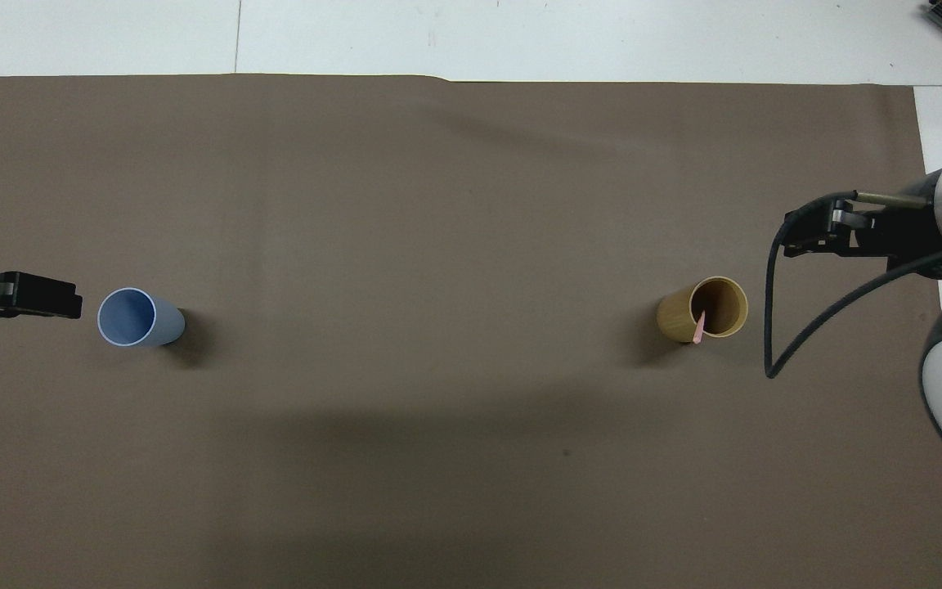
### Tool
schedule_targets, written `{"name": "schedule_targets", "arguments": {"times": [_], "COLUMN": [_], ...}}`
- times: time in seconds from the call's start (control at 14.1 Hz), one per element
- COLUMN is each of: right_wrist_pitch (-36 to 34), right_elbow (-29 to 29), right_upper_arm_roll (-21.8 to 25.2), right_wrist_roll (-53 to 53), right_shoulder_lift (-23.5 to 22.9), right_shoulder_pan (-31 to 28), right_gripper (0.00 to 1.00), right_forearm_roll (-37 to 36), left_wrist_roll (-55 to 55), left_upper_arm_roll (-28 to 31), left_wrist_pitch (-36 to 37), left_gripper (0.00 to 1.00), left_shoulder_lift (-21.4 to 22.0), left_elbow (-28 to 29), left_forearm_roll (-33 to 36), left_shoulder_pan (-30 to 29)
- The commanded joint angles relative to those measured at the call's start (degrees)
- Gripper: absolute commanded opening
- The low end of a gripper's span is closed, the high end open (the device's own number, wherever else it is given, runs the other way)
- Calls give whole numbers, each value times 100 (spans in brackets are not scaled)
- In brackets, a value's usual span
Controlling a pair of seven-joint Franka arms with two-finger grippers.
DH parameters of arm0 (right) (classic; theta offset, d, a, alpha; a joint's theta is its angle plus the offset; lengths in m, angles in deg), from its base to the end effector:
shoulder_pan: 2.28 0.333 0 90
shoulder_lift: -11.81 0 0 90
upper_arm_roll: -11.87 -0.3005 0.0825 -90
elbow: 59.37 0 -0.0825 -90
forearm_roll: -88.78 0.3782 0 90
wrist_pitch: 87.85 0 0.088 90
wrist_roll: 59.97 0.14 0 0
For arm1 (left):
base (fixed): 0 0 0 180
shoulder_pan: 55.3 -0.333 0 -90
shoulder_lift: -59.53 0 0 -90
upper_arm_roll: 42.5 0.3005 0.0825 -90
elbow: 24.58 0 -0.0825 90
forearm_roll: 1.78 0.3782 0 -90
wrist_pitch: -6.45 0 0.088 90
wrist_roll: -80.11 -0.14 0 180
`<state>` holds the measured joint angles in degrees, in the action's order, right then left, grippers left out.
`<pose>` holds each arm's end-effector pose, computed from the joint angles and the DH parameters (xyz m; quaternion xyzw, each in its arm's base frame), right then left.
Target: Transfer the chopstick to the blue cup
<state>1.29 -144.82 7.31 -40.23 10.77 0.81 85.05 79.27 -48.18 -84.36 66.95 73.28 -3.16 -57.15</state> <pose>0.5511 0.0643 0.6020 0.9935 -0.1065 0.0300 0.0254 0.5093 -0.0402 0.5815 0.9992 -0.0402 0.0028 0.0057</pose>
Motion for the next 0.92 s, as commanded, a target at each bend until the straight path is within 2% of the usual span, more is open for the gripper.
{"name": "schedule_targets", "arguments": {"times": [0.0, 0.14, 0.42, 0.64, 0.85], "right_wrist_pitch": [33, 33, 33, -2, 50], "right_elbow": [2, -7, -7, -7, -15], "right_upper_arm_roll": [69, 69, 69, 69, 69], "right_wrist_roll": [-172, -172, -146, -137, -102], "right_shoulder_lift": [8, 8, 8, 8, 8], "right_shoulder_pan": [-9, -18, -18, -18, -18], "right_gripper": [100, 100, 100, 100, 100], "right_forearm_roll": [101, 110, 110, 110, 110], "left_wrist_roll": [5, 14, 5, -21, -538], "left_upper_arm_roll": [32, 32, 41, 49, 49], "left_wrist_pitch": [55, -93, -1243, -1991, -2808], "left_gripper": [100, 100, 100, 100, 100], "left_shoulder_lift": [180, 146, 181, 120, -21], "left_elbow": [251, 470, 1541, 2131, 2641], "left_forearm_roll": [42, 42, 42, 51, 51], "left_shoulder_pan": [36, -8, -35, -210, -482]}}
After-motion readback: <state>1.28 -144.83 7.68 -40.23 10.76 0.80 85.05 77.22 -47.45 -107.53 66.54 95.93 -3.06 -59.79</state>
